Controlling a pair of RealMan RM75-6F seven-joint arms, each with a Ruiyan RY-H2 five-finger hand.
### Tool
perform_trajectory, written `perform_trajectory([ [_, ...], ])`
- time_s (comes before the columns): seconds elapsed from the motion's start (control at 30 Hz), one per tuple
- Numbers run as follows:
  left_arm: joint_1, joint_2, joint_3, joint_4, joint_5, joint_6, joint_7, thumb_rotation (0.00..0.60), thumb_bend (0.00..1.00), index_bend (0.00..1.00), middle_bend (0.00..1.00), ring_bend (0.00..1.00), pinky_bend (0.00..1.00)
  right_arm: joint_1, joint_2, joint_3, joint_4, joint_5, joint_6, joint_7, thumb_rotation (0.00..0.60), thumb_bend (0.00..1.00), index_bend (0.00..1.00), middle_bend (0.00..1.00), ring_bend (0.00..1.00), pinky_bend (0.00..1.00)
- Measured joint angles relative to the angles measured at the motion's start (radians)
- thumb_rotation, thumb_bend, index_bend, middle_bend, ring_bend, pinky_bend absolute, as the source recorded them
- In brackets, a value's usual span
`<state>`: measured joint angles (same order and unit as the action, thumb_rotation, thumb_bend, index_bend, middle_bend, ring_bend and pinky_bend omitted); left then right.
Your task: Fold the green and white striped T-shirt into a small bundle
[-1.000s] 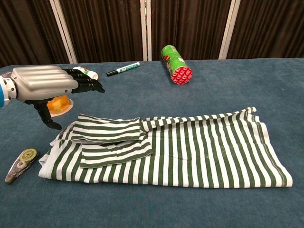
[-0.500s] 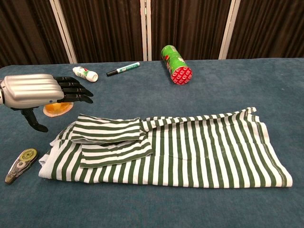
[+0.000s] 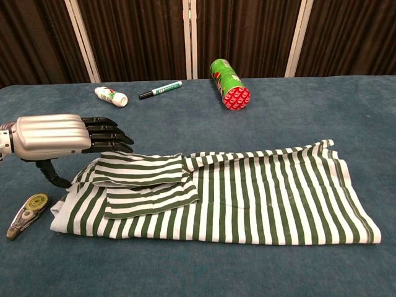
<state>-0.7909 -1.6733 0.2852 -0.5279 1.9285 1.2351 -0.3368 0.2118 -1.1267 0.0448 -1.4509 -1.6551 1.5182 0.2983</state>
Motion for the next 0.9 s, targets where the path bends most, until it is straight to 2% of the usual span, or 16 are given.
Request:
perform_trajectory([
  [0.3, -0.003, -0.034, 0.017, 0.039, 0.013, -0.001, 0.013, 0.6, 0.1, 0.08, 0.0, 0.0, 0.0, -0.001, 0.001, 0.001, 0.001, 0.0, 0.004, 0.004, 0.6, 0.0, 0.17, 0.0, 0.0, 0.0],
  [0.73, -0.003, -0.063, 0.029, 0.077, 0.006, -0.031, 0.02, 0.6, 0.1, 0.08, 0.0, 0.0, 0.0, -0.004, 0.003, 0.002, 0.001, -0.001, 0.011, 0.009, 0.6, 0.0, 0.17, 0.0, 0.0, 0.0],
  [0.9, -0.004, -0.078, 0.031, 0.086, 0.005, -0.039, 0.014, 0.6, 0.18, 0.15, 0.0, 0.0, 0.0, -0.005, 0.003, 0.003, 0.0, -0.003, 0.015, 0.007, 0.6, 0.0, 0.17, 0.0, 0.0, 0.0],
])
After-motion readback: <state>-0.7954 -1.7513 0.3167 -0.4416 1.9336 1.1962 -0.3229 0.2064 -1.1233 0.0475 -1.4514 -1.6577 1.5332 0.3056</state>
